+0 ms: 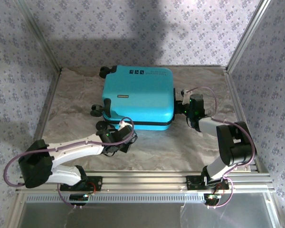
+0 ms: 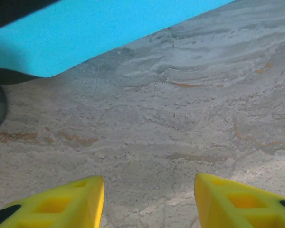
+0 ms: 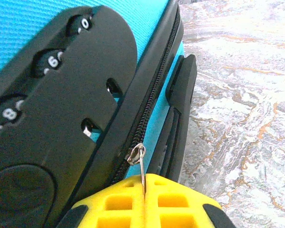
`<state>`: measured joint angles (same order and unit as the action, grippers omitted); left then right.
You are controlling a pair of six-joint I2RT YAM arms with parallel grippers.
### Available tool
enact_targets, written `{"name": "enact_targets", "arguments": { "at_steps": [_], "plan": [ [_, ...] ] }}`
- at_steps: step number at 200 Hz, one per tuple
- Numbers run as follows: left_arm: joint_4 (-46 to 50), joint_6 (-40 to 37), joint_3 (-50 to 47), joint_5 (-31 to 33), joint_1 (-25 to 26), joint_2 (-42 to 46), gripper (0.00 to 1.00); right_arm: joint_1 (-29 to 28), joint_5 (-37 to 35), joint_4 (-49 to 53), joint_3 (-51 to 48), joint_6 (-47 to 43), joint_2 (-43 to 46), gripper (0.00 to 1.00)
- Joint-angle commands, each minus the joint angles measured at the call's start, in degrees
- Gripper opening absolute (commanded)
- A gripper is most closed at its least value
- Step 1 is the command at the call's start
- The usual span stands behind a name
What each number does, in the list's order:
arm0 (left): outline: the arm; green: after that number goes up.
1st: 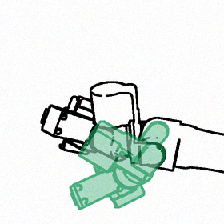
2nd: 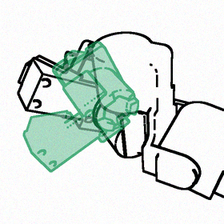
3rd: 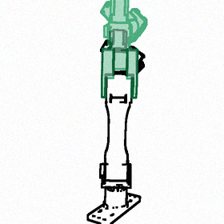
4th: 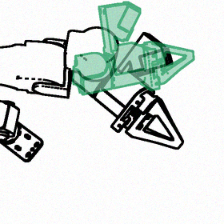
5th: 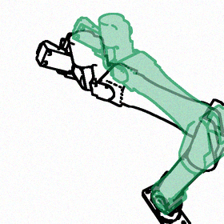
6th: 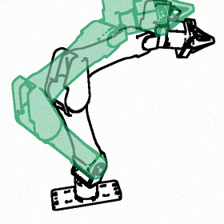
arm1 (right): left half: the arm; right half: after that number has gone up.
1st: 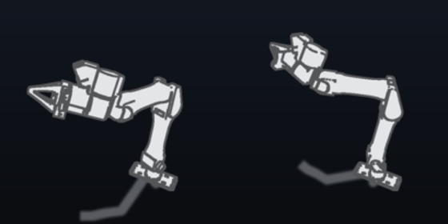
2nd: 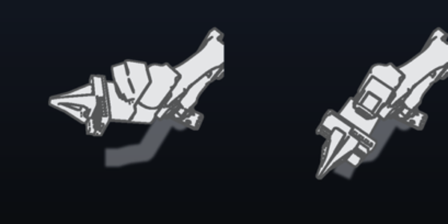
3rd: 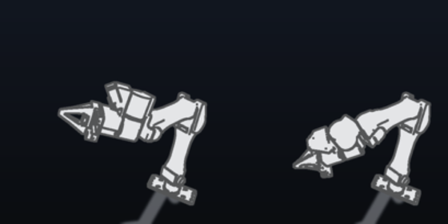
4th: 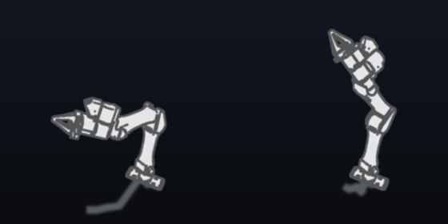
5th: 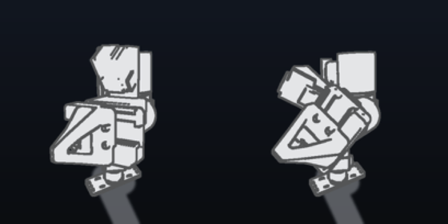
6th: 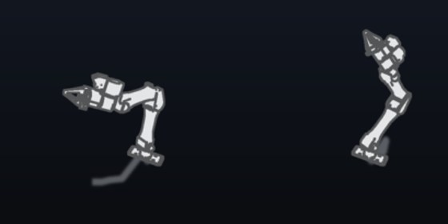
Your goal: Pack the luggage
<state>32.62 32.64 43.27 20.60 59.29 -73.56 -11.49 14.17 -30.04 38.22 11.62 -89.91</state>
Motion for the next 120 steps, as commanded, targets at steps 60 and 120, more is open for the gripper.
{"name": "enact_targets", "arguments": {
  "at_steps": [60, 120],
  "plan": [
    [1.17, 3.17, -3.03, 2.92, -10.04, 11.01, 0.54, 0.11, -5.33, -2.79, -4.36, 1.55, 4.55, 0.0],
    [-3.67, -2.09, -3.75, -1.83, -26.52, 13.2, 0.55, -1.5, -6.06, -1.71, -8.09, 1.04, 10.12, 0.0]
  ]
}}
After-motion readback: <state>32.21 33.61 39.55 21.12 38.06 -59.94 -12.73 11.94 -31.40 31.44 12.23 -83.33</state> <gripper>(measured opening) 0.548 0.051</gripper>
